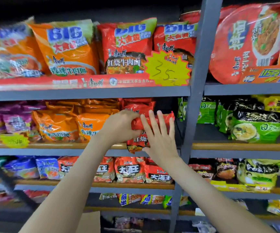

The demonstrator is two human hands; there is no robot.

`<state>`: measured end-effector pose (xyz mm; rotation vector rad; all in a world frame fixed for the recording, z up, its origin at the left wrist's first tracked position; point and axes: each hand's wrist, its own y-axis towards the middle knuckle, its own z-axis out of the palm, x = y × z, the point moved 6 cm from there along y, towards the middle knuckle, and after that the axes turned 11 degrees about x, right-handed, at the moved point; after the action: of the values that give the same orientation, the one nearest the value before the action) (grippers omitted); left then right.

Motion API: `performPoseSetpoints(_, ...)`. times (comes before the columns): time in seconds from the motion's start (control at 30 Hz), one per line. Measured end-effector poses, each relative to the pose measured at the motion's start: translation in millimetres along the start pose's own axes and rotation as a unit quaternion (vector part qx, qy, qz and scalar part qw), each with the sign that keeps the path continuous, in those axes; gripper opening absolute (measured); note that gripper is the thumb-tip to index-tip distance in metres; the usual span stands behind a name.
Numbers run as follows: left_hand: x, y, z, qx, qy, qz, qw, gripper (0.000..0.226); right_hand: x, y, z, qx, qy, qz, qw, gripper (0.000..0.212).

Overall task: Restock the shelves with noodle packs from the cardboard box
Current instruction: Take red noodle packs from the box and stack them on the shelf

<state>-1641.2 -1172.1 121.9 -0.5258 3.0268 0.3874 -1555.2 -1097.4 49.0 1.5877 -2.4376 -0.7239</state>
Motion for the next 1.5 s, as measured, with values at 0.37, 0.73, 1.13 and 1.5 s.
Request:
performPoseSetpoints(0.37, 42, 52, 5, 0.013, -0.017, 0.062, 0.998, 0.037, -7, 47, 25, 0.013, -0.006, 0.080, 0.997, 0.134)
performPoseSetpoints(0.73, 64, 77, 42, 0.068, 0.218, 0.003, 0.974, 0.050, -25, 72, 64, 0.142, 0.053, 0.073, 0.986, 0.100)
performPoseSetpoints(1.13, 74, 67, 113, 0.110, 0.315, -0.113, 0.936, 0.109, -20, 97, 92, 0.169, 0.058, -0.009, 0.984, 0.118)
performPoseSetpoints(1.5, 73, 71, 108, 0.107, 0.310, -0.146, 0.933, 0.114, -16, 104, 96, 0.148, -0.014, 0.002, 0.989, 0.112)
